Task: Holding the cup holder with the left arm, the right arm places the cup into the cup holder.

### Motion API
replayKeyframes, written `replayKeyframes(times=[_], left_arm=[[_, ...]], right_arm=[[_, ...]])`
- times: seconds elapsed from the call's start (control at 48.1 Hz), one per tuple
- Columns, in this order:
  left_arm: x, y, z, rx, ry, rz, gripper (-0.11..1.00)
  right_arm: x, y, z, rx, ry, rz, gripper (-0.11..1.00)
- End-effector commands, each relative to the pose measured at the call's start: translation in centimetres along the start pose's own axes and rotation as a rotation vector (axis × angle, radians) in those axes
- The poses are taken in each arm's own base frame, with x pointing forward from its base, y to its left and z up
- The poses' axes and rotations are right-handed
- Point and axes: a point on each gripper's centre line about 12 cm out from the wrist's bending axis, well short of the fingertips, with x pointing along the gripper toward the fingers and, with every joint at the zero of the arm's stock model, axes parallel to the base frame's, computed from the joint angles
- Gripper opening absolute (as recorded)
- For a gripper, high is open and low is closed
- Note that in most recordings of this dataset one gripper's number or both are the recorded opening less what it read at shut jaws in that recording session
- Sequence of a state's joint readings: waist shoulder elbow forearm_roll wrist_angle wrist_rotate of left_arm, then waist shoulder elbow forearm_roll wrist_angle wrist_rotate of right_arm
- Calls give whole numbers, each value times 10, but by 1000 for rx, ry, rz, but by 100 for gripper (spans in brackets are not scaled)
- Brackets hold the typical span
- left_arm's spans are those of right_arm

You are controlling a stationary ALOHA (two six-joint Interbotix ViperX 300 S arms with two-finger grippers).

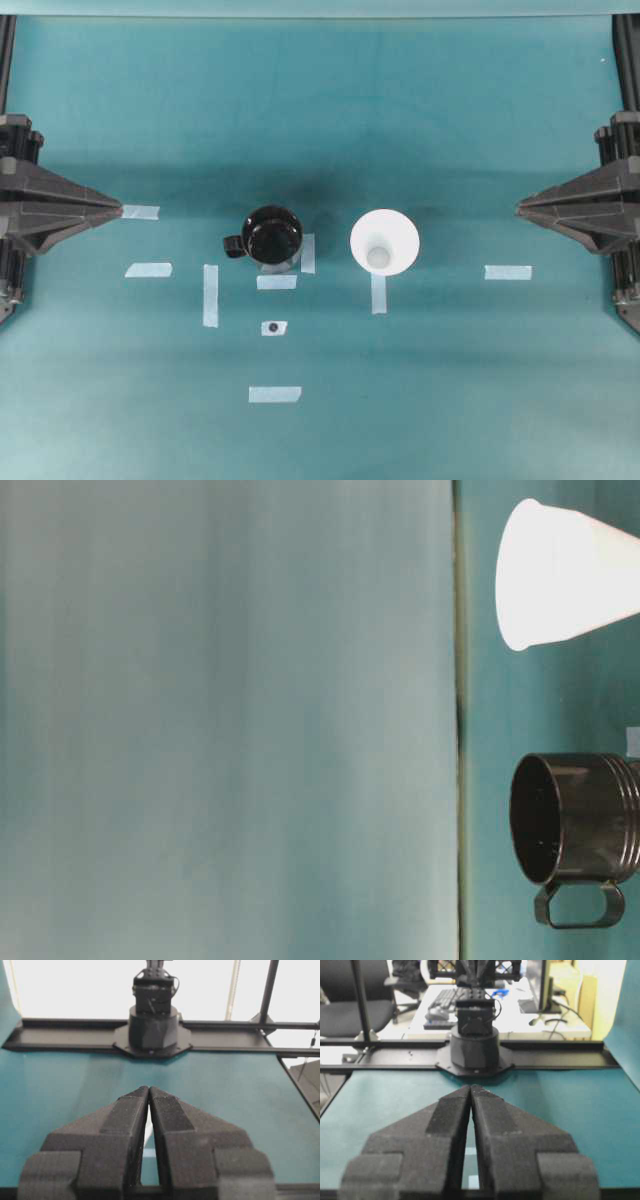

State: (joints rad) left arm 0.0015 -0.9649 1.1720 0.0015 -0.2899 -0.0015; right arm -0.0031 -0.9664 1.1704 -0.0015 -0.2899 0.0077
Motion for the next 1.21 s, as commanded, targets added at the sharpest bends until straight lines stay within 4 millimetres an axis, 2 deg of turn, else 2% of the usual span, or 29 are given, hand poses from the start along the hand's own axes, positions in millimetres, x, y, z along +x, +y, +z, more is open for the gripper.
replayKeyframes(times=[0.0,0.062,0.125,0.229,0.541,0.665,0.873,1.185], left_arm=[[1,-1,-3,-2,2,-5,16],[1,-1,-2,-8,-1,-5,10],[1,-1,-1,-10,-5,-5,3],[3,-1,2,-11,-5,-5,3],[27,-1,-4,-10,109,-4,3],[40,-1,-12,-11,203,-2,3],[61,0,-18,-9,368,2,3],[78,1,-22,-9,445,6,3]], right_arm=[[1,-2,-2,2,-2,-9,16],[-2,-4,-4,47,-11,-25,17],[-4,-6,-5,90,-21,-37,8],[-7,-7,-6,134,-36,-44,2],[-3,-9,-7,162,33,-57,2],[3,-11,-6,180,123,-74,2],[13,-16,-19,212,338,-108,2],[34,-18,-31,221,532,-120,2]])
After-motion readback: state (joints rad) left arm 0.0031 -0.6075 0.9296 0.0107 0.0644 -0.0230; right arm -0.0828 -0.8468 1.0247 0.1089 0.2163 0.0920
